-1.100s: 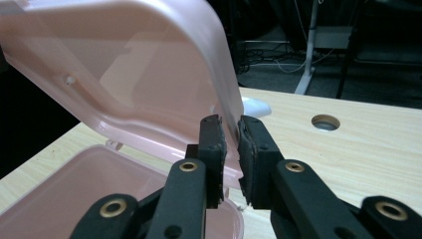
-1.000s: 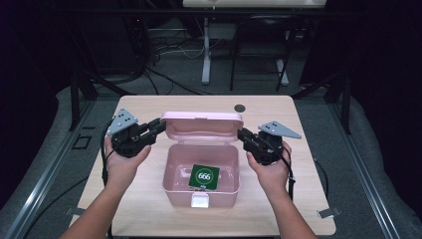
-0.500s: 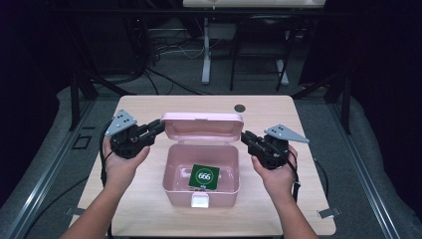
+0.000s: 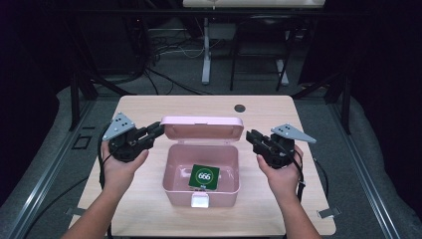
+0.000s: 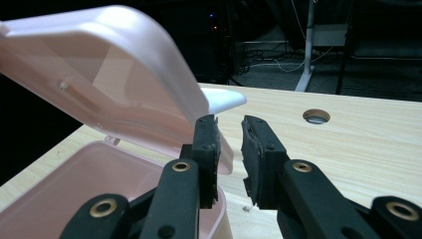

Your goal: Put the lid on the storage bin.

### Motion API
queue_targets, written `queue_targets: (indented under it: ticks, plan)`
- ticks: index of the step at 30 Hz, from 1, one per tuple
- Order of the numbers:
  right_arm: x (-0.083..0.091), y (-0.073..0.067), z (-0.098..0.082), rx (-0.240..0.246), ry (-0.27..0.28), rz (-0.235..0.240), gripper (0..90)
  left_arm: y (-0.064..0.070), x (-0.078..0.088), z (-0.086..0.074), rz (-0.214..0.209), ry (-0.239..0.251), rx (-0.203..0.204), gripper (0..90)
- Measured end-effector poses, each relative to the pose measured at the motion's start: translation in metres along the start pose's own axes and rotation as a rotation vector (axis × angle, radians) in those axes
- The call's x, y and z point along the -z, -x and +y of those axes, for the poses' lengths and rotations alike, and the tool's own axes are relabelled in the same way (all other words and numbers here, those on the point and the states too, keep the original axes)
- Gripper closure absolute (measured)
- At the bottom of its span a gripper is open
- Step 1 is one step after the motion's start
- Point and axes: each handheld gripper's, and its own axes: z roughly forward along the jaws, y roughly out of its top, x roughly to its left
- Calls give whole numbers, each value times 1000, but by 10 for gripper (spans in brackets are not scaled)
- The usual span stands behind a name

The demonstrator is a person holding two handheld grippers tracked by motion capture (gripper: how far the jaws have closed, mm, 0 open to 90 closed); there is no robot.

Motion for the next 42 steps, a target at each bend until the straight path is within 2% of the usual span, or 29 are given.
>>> queue_targets:
  ticks: [8,21,42]
  plan:
    - [4,8,1,-19,8,-11,759,2,4,-2,-7,-3,-6,784]
    - [4,11,1,-30,16,-11,744,7,10,-6,-7,-9,-23,783]
    - [0,21,-4,-53,-4,-33,734,18,26,-25,-29,-32,-56,773]
